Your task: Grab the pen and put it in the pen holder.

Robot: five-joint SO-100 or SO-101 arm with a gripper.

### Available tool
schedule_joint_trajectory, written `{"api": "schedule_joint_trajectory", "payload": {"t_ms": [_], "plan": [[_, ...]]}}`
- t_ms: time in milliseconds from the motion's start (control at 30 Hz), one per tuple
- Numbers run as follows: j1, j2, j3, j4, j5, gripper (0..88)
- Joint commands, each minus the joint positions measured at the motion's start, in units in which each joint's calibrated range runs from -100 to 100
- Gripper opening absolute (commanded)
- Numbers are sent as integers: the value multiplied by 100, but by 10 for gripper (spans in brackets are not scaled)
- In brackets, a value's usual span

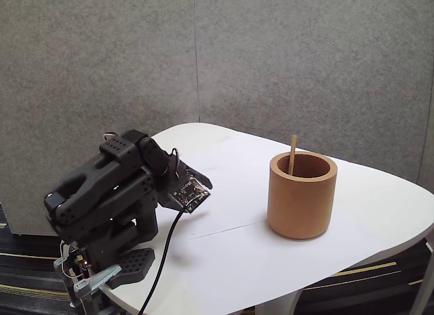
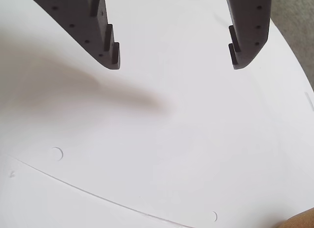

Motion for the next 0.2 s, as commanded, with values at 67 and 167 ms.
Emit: {"api": "schedule_joint_trajectory", "payload": {"t_ms": [67,167], "plan": [[-3,3,-18,25,29,314],[-3,3,-18,25,29,314]]}}
